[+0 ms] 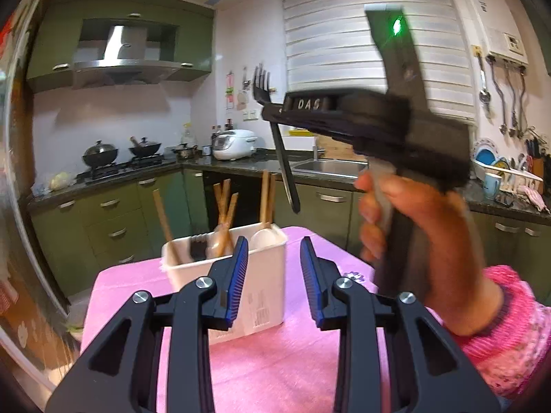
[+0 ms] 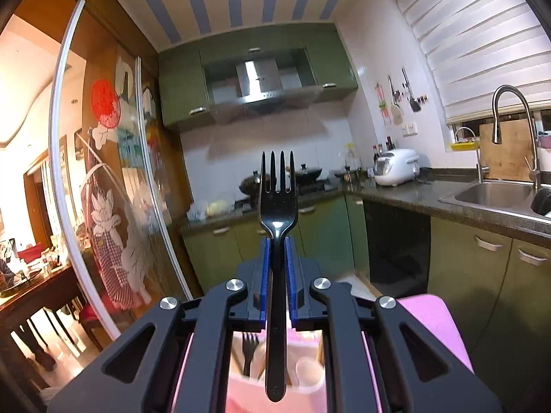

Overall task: Organize utensils
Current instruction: 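Lower the black fork into the caddy and open the right tool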

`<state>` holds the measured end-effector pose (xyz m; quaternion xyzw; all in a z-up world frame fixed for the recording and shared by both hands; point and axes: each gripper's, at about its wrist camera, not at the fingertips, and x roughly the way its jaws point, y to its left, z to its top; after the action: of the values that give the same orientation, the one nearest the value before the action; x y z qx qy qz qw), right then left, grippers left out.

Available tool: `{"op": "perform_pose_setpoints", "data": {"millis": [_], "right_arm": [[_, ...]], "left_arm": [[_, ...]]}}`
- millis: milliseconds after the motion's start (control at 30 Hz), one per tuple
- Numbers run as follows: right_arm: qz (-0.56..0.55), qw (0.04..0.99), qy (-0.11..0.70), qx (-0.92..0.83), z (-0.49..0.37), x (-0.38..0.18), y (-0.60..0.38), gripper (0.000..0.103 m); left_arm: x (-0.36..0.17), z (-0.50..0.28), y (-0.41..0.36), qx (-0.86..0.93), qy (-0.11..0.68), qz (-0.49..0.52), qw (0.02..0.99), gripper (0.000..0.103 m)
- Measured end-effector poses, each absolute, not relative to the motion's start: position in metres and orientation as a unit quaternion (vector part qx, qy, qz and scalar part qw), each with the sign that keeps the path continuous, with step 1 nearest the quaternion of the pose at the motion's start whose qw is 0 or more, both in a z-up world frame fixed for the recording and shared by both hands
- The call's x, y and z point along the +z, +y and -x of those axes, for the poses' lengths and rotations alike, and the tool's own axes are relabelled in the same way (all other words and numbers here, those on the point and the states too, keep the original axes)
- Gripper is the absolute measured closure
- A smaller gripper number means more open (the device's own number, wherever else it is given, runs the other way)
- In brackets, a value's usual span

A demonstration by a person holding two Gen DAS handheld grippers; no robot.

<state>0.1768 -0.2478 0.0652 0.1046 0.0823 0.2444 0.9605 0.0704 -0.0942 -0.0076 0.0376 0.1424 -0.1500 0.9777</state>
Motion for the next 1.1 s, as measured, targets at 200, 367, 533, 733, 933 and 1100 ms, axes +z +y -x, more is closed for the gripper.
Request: {"op": "perform_pose_setpoints", "data": {"millis": [200, 367, 533, 733, 933, 1100], "right_arm": [[-0.112, 0.963, 0.065, 0.237, -0.209, 0.038, -0.229, 0.094], [-0.09, 0.971, 0.04, 0.216, -0.211, 0.019, -0.219, 0.094], [-0.066, 0.977, 0.033, 0.202, -0.214, 0.004, -0.215, 0.094], [-0.054, 0.978, 0.042, 0.197, -0.218, -0.016, -0.214, 0.094], [-0.052, 0.977, 0.052, 0.2, -0.205, -0.029, -0.223, 0.093], [-0.041, 0.975, 0.07, 0.206, -0.192, -0.039, -0.229, 0.093]], "left_arm": [[-0.011, -0.059, -0.067, -0.105, 0.149, -0.042, 0.982, 0.072], [-0.011, -0.061, -0.05, -0.09, 0.155, -0.034, 0.983, 0.072], [-0.01, -0.062, -0.046, -0.091, 0.152, -0.027, 0.984, 0.072], [-0.009, -0.062, -0.046, -0.093, 0.152, -0.028, 0.984, 0.072], [-0.01, -0.067, -0.048, -0.095, 0.158, -0.027, 0.983, 0.072], [-0.01, -0.066, -0.051, -0.097, 0.158, -0.026, 0.982, 0.072]]}}
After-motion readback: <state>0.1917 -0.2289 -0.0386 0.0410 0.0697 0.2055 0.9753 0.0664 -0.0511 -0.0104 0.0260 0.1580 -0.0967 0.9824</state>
